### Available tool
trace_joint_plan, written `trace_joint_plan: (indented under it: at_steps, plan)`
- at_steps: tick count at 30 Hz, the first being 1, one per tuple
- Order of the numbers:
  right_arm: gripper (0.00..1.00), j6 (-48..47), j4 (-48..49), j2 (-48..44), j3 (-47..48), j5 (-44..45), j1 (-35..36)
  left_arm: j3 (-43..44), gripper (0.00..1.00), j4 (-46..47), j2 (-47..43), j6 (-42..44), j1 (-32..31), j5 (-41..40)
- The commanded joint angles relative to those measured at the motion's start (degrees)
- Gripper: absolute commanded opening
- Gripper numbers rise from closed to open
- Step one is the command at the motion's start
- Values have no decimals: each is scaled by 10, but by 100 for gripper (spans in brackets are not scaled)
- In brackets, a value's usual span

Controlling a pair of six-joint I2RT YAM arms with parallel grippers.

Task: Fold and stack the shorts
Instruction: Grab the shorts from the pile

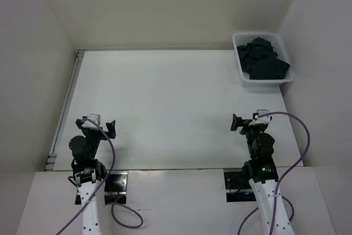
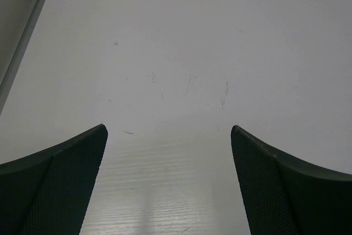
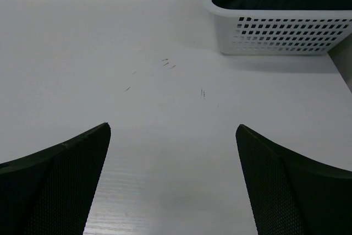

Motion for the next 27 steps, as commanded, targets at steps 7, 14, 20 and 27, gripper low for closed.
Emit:
trace_joint_plan:
  at_steps: [7,14,20,27]
  plan:
    - [99,9,37,-11,-26,2,5,8,100,-10,-17,2,-2,97]
    - [100,-420,11,-11,-12,-400,5,29,100,-166,-17,2,-10,468]
    - [100,-983,57,-11,-23,-435,22,22,100,40,-17,2,-10,401]
    - [100,-797,161,197,161,-333,28,100,100,108,92,2,-55,317]
